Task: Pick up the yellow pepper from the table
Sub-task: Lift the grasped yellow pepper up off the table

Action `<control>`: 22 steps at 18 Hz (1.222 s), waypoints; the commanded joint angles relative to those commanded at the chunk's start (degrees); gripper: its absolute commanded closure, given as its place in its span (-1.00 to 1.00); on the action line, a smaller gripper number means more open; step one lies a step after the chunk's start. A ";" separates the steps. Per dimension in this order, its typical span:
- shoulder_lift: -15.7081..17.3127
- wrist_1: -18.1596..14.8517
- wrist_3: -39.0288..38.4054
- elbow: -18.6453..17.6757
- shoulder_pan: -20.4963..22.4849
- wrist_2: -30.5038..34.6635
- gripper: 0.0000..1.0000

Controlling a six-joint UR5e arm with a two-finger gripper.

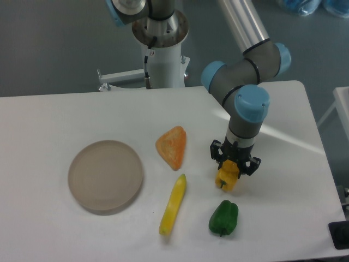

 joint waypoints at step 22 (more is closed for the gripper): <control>4.31 -0.88 6.25 5.37 -0.26 0.97 0.19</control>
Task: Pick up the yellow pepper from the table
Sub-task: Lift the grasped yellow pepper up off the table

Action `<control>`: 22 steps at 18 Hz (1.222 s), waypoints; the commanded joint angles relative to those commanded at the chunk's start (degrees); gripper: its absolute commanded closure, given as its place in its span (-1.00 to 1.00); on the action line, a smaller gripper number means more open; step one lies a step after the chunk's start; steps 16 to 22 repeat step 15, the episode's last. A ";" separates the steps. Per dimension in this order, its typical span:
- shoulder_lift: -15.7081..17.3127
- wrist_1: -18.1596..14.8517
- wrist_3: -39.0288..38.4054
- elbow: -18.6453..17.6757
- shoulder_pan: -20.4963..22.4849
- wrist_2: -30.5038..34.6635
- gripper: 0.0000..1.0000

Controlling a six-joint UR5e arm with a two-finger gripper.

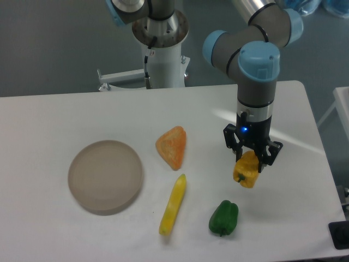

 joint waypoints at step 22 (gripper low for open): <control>-0.18 0.26 -0.26 0.88 0.00 -0.09 0.19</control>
